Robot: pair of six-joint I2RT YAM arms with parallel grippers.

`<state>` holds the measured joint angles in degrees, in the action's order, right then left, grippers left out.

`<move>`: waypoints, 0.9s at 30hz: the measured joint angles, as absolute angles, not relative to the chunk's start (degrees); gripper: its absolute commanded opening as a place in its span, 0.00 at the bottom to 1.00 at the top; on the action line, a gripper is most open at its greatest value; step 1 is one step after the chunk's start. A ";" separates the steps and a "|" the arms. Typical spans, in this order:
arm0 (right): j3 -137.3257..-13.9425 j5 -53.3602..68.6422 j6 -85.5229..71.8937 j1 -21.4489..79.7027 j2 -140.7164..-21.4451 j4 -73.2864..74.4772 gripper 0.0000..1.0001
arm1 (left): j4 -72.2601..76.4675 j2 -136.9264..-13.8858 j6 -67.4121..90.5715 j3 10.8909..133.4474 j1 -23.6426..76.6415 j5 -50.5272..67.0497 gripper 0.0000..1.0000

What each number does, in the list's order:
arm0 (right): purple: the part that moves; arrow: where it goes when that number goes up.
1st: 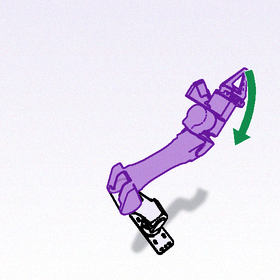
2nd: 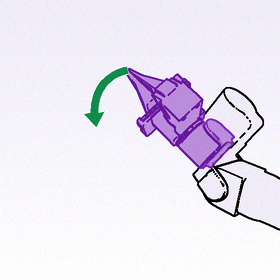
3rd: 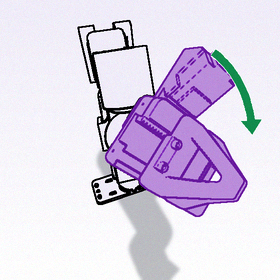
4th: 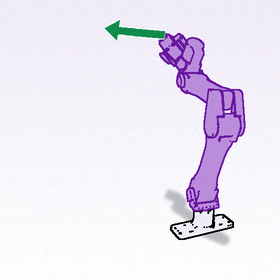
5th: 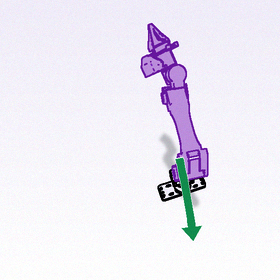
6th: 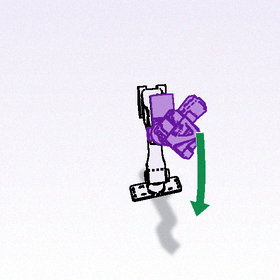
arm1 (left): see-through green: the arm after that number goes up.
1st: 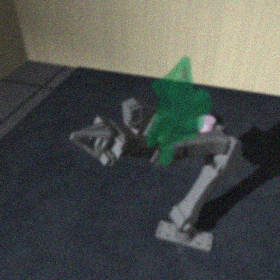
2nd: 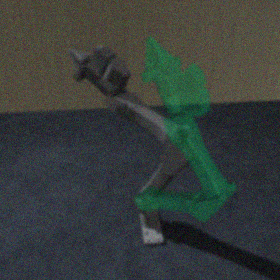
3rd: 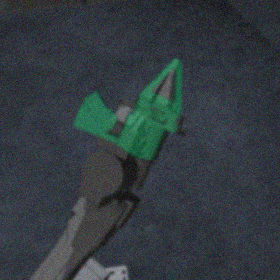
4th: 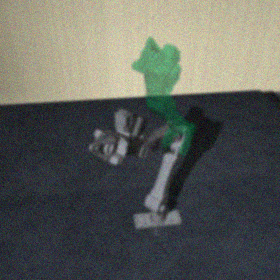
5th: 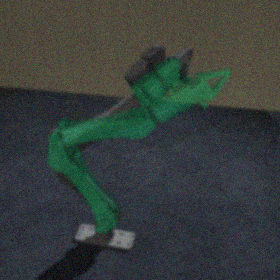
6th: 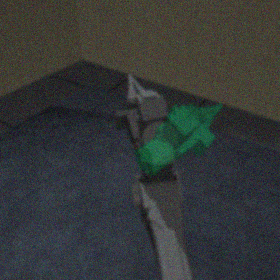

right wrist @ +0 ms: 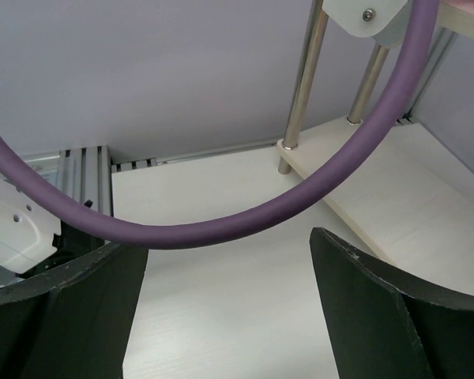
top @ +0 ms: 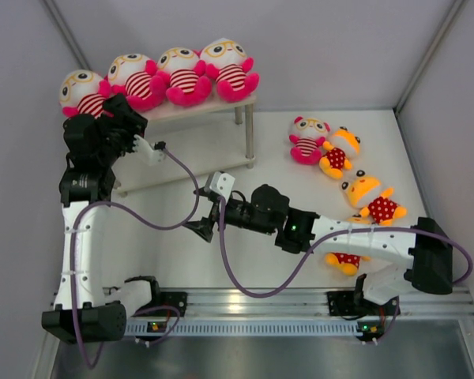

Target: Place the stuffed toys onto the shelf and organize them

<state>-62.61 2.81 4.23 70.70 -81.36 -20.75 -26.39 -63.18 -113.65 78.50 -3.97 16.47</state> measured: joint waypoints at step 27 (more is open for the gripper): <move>-64.03 1.06 -1.41 69.04 -80.71 -13.45 0.82 | -27.86 -56.62 -59.02 88.99 -3.97 24.49 0.52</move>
